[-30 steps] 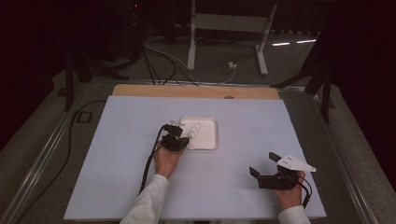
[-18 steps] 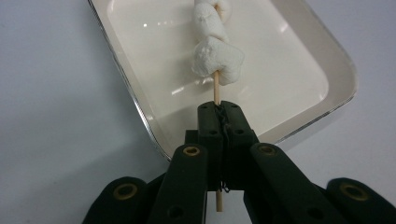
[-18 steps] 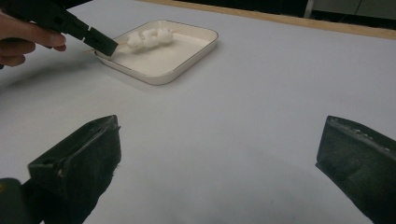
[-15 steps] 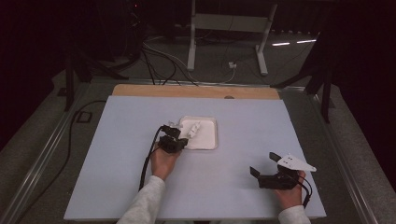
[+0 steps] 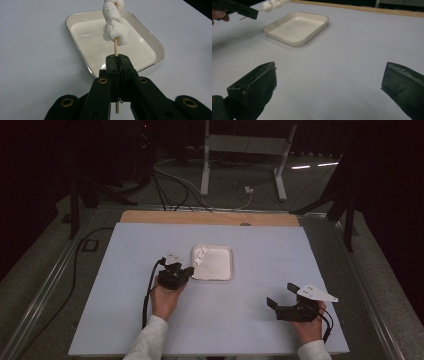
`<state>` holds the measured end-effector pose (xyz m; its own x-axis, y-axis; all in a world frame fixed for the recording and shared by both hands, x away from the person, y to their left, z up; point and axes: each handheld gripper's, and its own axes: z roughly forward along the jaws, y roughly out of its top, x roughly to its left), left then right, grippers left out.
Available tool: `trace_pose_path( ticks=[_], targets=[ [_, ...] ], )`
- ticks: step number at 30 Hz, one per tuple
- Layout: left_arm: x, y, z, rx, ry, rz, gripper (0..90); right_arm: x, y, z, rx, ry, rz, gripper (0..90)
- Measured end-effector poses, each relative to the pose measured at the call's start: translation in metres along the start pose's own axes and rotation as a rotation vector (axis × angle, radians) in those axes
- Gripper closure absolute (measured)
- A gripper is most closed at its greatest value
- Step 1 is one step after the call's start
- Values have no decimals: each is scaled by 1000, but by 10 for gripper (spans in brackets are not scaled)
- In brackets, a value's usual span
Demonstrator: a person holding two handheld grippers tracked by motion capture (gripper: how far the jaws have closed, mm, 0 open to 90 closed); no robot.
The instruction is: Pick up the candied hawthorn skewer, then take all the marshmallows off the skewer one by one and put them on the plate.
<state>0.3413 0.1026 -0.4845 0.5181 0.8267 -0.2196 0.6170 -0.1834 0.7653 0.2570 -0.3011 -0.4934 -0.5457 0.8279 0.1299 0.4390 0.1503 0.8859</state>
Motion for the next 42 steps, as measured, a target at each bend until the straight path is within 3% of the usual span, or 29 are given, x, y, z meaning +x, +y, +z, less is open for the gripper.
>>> trace_pose_path(
  ticks=[11,15,22,27,31,42],
  targets=[
    [0,-6,-17,-61,-22,28,898,4,12,5,-24,21,54,0],
    [-2,-9,-22,-64,-21,43,898,5,21,9,-29,56,92,0],
    [2,-14,-25,-83,-40,14,897,9,44,24,-29,112,129,0],
    [-1,-14,-24,-97,-65,33,897,16,64,38,-21,137,101,0],
    [-3,-13,-26,-112,-81,36,897,23,84,54,-30,184,78,1],
    [-6,-15,-26,-119,-99,65,897,46,107,96,-10,293,73,1]
  ],
)
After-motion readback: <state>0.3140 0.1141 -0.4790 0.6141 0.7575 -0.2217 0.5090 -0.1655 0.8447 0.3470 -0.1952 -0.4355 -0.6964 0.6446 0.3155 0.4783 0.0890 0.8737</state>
